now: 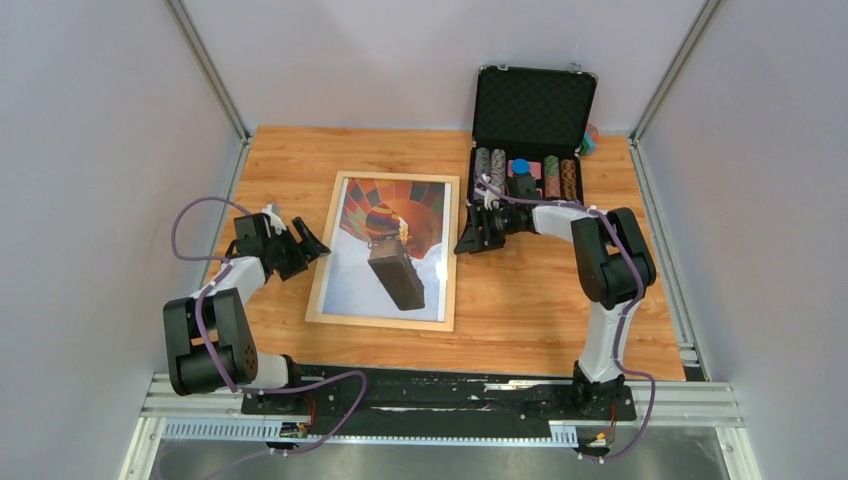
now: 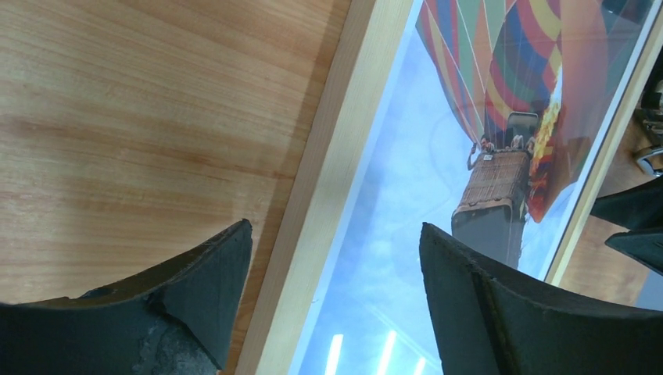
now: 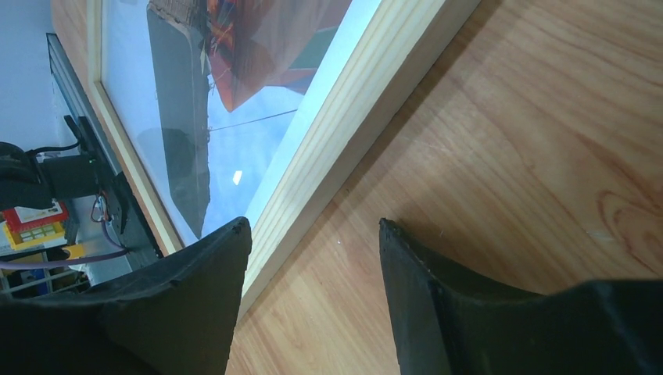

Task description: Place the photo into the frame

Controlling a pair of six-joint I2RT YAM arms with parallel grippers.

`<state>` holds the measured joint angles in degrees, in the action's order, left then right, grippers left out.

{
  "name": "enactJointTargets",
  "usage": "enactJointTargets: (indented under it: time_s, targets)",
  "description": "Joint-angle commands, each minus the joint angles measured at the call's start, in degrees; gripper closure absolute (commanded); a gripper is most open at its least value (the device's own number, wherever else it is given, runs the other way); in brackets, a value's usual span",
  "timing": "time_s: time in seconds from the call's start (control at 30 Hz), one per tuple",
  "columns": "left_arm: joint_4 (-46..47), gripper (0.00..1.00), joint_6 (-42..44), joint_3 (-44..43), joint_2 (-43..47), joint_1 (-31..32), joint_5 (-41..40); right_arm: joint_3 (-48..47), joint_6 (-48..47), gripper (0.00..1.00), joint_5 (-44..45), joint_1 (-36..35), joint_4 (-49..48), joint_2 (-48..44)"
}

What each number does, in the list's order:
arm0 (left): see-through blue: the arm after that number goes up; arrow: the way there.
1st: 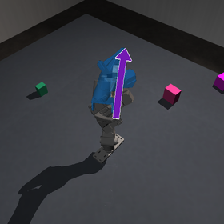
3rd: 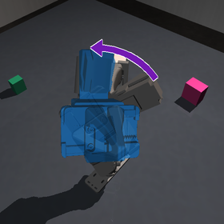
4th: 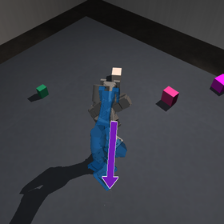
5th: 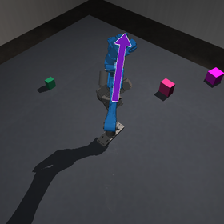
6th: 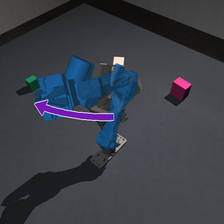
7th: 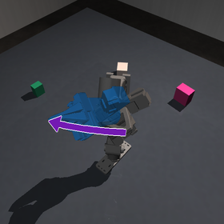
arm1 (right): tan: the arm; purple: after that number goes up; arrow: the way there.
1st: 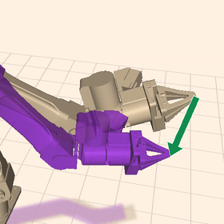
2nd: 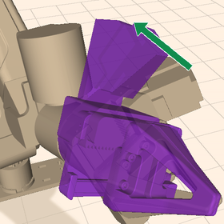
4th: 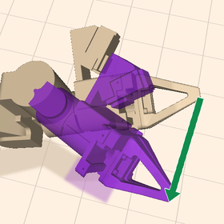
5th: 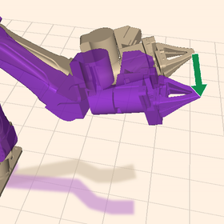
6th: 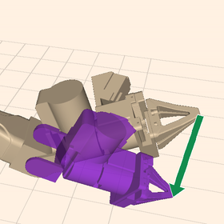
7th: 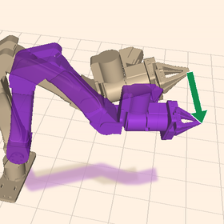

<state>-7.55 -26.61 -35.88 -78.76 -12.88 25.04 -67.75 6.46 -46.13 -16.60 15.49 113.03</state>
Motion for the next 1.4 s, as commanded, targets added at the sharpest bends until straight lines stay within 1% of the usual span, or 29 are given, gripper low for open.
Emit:
enactJointTargets:
  time_s: [0.0,0.13,0.2,0.5,0.8,0.97,1.1,1.27,1.37]
  targets:
    - [1.69,0.11,1.7,-0.52,0.61,-0.39,-2.03,-2.01,0.66,0.37,0.72,-0.04,-2.07,0.09]
    - [2.26,0.02,2.3,-0.82,0.38,-0.41,-2.47,-2.55,0.95,0.37,1.97,-0.31,-1.58,0.3]
    - [2.39,0.0,2.54,-1.48,-0.5,-0.4,-2.2,-3.05,0.85,0.37,2.86,-0.69,-1.23,0.69]
    - [0.31,0.0,3.3,-6.81,-9.63,-0.32,3.61,-5.89,0.84,0.38,5.66,-3.03,0.38,3.19]
    - [0.01,0.06,3.26,-8.84,-14.33,1.22,10.84,-10.21,1.3,0.41,11.17,-4.82,2.13,6.27]
    - [0.08,0.07,3.58,-9.9,-15.38,4.55,13.4,-12.33,0.61,0.41,10.91,-4.76,3.23,6.36]
    - [-0.01,0.07,4.11,-10.73,-15.34,7.09,14.37,-13.69,-0.9,0.41,12.47,-4.69,4.04,5.63]
    - [-0.43,0.07,4.29,-11.56,-15.3,7.94,14.62,-13.85,-2.01,0.41,13.9,-4.69,5.15,4.48]
    - [-1.56,0.03,4.95,-11.71,-13.59,7.96,12.29,-13.36,-2.92,0.4,15.55,-4.68,5.67,3.39]
